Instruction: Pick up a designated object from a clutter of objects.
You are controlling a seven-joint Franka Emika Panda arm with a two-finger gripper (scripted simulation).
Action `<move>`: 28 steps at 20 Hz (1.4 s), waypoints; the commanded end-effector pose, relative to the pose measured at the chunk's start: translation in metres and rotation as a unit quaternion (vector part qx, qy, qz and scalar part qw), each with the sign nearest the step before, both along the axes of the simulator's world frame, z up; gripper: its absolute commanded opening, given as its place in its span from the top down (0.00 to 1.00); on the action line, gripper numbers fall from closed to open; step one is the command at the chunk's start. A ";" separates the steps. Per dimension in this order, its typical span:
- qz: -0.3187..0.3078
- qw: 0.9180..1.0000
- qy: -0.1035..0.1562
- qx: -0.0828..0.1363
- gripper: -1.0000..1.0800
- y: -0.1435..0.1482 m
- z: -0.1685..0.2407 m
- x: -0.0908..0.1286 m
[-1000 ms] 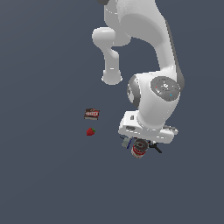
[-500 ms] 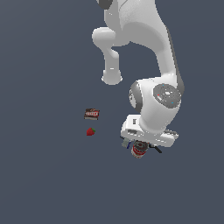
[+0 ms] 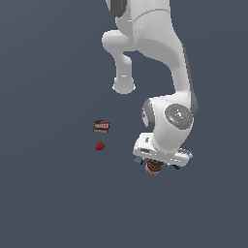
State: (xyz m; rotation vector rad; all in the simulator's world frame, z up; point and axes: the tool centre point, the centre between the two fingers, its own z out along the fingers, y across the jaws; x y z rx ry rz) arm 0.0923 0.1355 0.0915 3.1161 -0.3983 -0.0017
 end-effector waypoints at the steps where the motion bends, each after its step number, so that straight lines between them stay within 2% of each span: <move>1: 0.000 1.000 0.000 0.000 0.04 0.000 -0.009 0.000; 6: -0.001 1.000 -0.001 0.000 0.04 0.000 -0.014 0.001; 7: -0.001 1.000 -0.001 0.000 1.00 0.000 -0.014 0.001; 20: 0.000 1.000 0.000 0.000 1.00 0.001 -0.012 0.000; 28: 0.000 1.000 0.000 0.000 1.00 0.006 0.012 -0.012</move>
